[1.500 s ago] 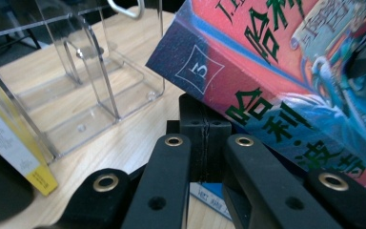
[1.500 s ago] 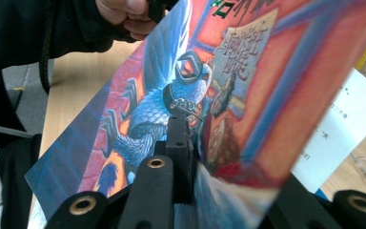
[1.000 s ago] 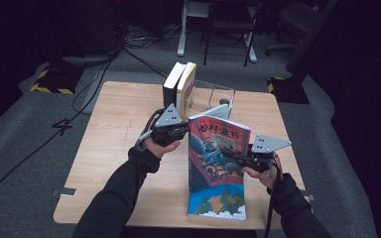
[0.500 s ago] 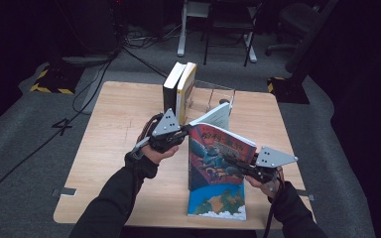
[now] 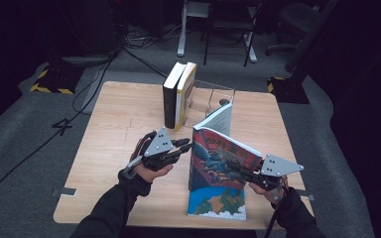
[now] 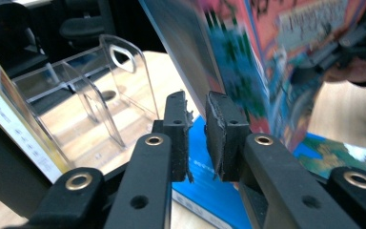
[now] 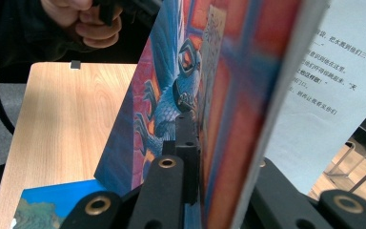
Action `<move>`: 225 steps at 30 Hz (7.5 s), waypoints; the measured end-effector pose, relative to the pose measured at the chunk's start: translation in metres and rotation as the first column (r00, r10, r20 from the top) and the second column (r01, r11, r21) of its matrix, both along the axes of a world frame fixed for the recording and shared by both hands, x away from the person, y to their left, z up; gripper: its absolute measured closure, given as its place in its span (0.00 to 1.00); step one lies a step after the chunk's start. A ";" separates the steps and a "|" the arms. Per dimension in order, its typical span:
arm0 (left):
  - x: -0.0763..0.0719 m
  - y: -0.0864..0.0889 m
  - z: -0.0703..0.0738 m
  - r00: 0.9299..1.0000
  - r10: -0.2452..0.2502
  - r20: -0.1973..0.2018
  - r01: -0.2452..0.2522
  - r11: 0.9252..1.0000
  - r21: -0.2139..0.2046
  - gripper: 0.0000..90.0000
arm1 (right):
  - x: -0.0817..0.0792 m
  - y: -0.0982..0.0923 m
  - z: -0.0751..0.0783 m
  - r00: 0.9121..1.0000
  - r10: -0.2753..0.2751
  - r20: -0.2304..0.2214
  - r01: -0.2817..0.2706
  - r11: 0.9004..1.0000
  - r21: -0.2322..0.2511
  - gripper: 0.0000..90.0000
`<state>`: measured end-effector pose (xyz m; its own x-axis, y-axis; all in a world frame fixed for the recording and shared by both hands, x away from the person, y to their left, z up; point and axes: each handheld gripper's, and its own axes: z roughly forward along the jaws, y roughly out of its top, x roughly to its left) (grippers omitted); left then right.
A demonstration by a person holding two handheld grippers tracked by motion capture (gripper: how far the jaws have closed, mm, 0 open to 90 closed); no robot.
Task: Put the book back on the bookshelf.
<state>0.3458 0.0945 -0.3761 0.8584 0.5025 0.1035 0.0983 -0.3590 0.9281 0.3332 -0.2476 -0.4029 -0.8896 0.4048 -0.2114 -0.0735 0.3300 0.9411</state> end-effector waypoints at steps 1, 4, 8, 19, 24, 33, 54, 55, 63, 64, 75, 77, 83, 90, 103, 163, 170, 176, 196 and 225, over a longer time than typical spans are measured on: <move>-0.002 0.000 -0.002 1.000 -0.003 -0.004 0.003 1.000 -0.002 0.87 | -0.001 0.000 0.000 1.000 0.000 0.002 0.000 1.000 0.001 0.94; -0.009 0.000 -0.012 1.000 -0.007 -0.014 0.007 1.000 0.027 0.86 | -0.004 0.000 0.000 1.000 0.001 0.009 -0.001 1.000 -0.001 0.94; -0.017 0.002 -0.024 0.999 -0.012 -0.034 0.014 0.999 0.049 0.83 | -0.007 0.000 0.000 1.000 -0.001 0.019 0.001 1.000 -0.012 0.94; -0.032 -0.011 -0.049 0.993 -0.077 -0.087 0.087 0.989 0.116 0.78 | -0.014 -0.001 -0.001 0.999 0.005 0.032 -0.004 1.000 -0.021 0.94; -0.033 -0.021 -0.058 0.991 -0.076 -0.108 0.091 0.987 0.135 0.72 | -0.016 -0.001 -0.001 0.999 0.007 0.033 -0.006 1.000 -0.018 0.94; -0.029 -0.035 -0.063 0.991 -0.076 -0.114 0.087 0.991 0.097 0.68 | -0.023 -0.003 -0.002 0.999 0.022 0.041 -0.021 1.000 -0.023 0.94; -0.029 -0.052 -0.039 0.992 -0.123 -0.040 0.123 0.992 -0.015 0.69 | -0.031 -0.013 -0.002 0.998 0.014 0.054 -0.013 0.999 -0.030 0.87; -0.029 -0.051 -0.039 0.991 -0.128 -0.042 0.128 0.992 -0.014 0.71 | -0.031 -0.015 -0.002 0.999 -0.002 0.050 0.003 1.000 -0.023 0.84; -0.031 -0.049 -0.039 0.987 -0.153 -0.040 0.153 0.988 -0.015 0.78 | -0.025 -0.025 -0.001 0.997 -0.061 0.044 0.059 0.998 0.029 0.71; -0.031 -0.049 -0.040 0.987 -0.156 -0.044 0.155 0.988 -0.018 0.78 | -0.025 -0.026 -0.001 0.997 -0.067 0.041 0.066 0.997 0.036 0.69; -0.033 -0.049 -0.040 0.981 -0.183 -0.067 0.182 0.983 -0.025 0.82 | -0.010 -0.036 -0.009 0.987 -0.158 -0.010 0.158 0.985 0.073 0.47; -0.032 -0.048 -0.040 0.980 -0.188 -0.067 0.187 0.982 -0.023 0.82 | -0.006 -0.033 -0.011 0.988 -0.147 -0.038 0.149 0.987 0.067 0.42; -0.033 -0.049 -0.039 0.979 -0.191 -0.064 0.190 0.982 -0.018 0.81 | 0.002 -0.026 -0.017 0.990 -0.112 -0.091 0.117 0.992 0.049 0.37; -0.034 -0.050 -0.031 0.981 -0.188 -0.042 0.186 0.982 -0.044 0.76 | 0.001 -0.021 -0.018 0.989 -0.119 -0.088 0.122 0.992 0.031 0.37; -0.032 -0.061 0.000 0.981 -0.195 0.014 0.195 0.976 -0.100 0.68 | 0.000 -0.021 -0.016 0.988 -0.126 -0.086 0.128 0.991 0.025 0.39; 0.049 -0.058 0.021 0.997 0.064 0.031 -0.061 0.996 -0.069 0.82 | 0.012 -0.038 -0.033 0.966 -0.163 -0.201 0.166 0.986 -0.005 0.40; 0.073 -0.043 0.032 0.984 0.165 0.063 -0.161 0.985 -0.054 0.82 | 0.014 -0.036 -0.037 0.964 -0.160 -0.210 0.158 0.987 -0.026 0.40; 0.093 -0.033 0.032 0.965 0.257 0.042 -0.254 0.964 -0.074 0.82 | 0.015 -0.035 -0.040 0.963 -0.158 -0.216 0.153 0.987 -0.043 0.40; 0.148 -0.049 0.024 0.908 0.418 0.015 -0.417 0.908 -0.054 0.82 | 0.014 -0.030 -0.047 0.964 -0.154 -0.218 0.137 0.986 -0.091 0.42; 0.187 -0.098 0.007 0.851 0.525 -0.023 -0.524 0.845 -0.107 0.82 | 0.014 -0.028 -0.049 0.967 -0.129 -0.218 0.109 0.989 -0.100 0.42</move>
